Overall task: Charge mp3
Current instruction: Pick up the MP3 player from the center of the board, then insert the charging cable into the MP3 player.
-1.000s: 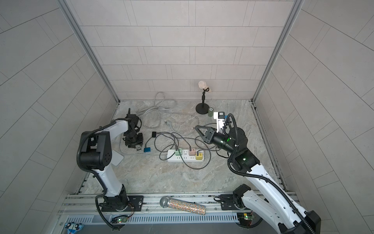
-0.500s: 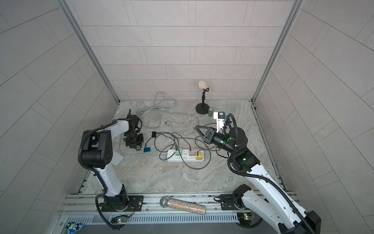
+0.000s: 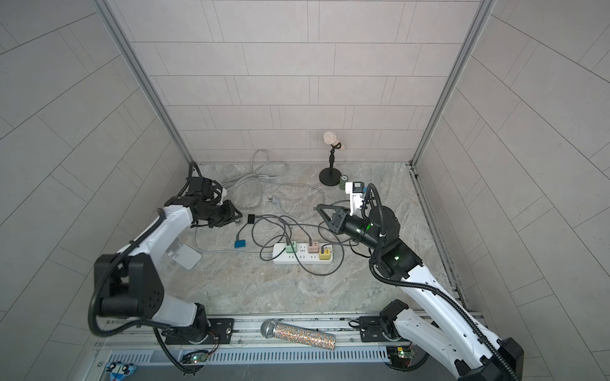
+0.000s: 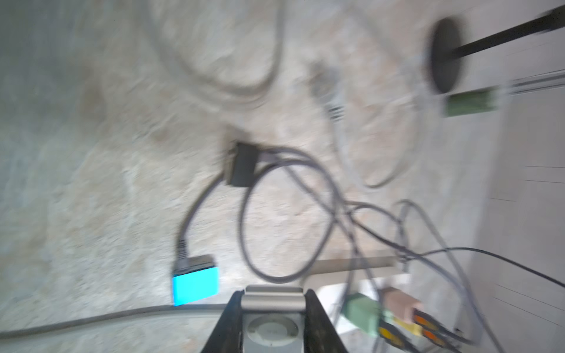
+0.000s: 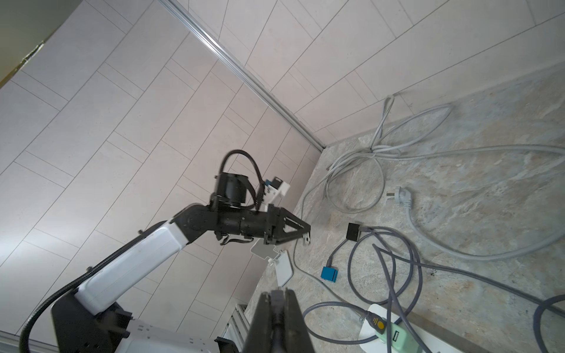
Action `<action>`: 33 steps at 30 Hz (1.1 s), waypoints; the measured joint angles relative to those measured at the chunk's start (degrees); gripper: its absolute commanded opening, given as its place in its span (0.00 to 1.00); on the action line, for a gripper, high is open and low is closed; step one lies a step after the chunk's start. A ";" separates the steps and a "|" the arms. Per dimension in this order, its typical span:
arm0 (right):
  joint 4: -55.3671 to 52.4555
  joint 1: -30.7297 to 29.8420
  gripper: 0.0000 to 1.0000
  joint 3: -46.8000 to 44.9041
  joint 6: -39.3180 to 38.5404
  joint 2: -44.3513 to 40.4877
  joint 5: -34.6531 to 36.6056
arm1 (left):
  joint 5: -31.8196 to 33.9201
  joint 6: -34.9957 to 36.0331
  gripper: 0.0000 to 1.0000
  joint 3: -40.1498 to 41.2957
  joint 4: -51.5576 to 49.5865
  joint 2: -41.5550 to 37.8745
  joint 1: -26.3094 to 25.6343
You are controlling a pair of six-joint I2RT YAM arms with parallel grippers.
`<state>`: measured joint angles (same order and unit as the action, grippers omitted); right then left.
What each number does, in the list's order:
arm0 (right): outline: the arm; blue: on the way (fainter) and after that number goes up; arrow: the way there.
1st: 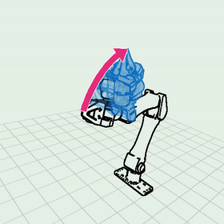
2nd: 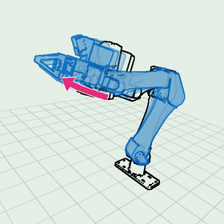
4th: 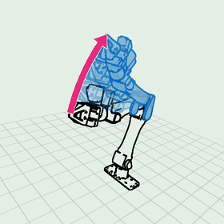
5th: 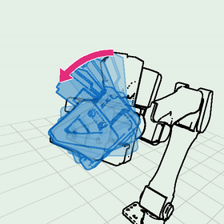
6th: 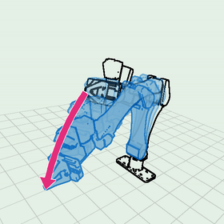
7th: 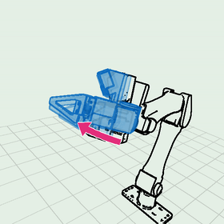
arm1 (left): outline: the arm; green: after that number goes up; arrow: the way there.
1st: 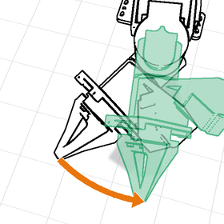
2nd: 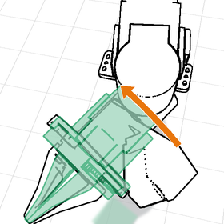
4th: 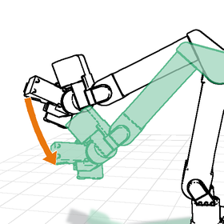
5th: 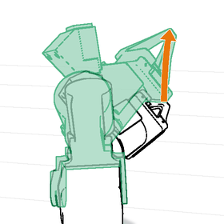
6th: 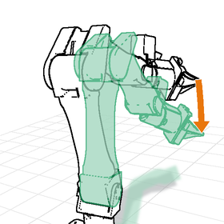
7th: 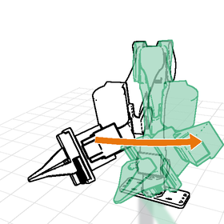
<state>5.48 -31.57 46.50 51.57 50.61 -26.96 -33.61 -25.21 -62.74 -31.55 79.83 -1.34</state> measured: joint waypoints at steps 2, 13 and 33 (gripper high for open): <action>-2.01 -4.42 0.00 4.22 -3.32 4.09 2.19 | -5.31 -4.63 0.08 1.51 7.13 -5.66 -1.09; -6.40 -12.83 0.00 20.37 -15.80 19.93 6.03 | -15.37 -22.36 0.06 5.18 29.18 -12.35 -11.41; -8.50 -13.00 0.00 21.99 -19.85 22.25 8.61 | -17.44 -23.69 0.05 5.22 30.88 -11.78 -15.52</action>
<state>-3.03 -44.58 68.49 31.73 72.86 -18.35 -51.05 -48.90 -57.52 -0.67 68.05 -16.86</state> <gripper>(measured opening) 0.078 0.306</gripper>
